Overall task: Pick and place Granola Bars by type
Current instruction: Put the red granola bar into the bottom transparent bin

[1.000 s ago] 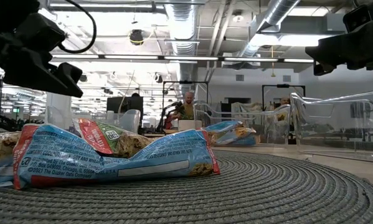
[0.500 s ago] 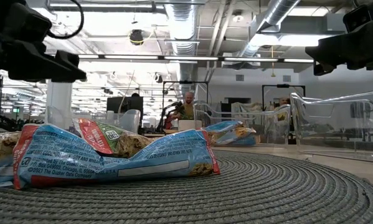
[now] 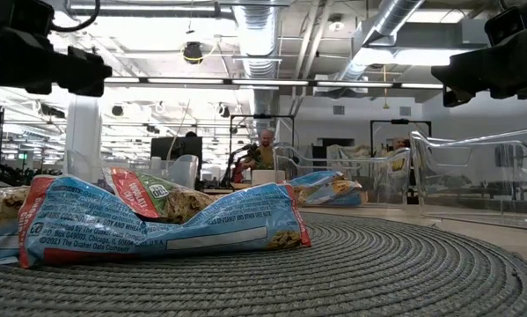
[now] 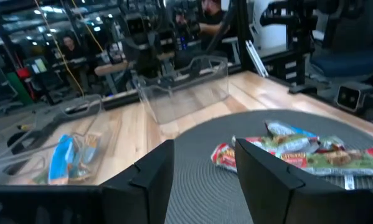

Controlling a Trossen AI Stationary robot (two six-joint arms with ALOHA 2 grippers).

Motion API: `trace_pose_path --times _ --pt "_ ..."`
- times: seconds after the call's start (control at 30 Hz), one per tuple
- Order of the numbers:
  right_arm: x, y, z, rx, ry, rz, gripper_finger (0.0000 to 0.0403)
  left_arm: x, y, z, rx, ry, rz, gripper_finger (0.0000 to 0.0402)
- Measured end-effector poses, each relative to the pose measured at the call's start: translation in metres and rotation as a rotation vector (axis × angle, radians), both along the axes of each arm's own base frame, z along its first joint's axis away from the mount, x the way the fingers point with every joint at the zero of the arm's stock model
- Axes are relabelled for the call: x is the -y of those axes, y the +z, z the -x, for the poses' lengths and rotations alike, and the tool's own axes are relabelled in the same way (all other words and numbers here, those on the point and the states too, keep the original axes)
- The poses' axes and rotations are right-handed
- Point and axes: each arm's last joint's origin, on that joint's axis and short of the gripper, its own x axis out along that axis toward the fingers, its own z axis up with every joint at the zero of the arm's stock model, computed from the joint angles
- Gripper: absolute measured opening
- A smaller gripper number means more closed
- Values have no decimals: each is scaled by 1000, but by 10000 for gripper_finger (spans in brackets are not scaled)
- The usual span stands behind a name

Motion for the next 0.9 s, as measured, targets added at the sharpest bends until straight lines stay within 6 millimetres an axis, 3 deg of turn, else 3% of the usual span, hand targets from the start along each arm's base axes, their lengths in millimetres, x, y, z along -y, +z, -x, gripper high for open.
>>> trace_pose_path --times 0.9 --pt "0 0 0 0 0 0 134 -10 2 1 24 107 76 163"
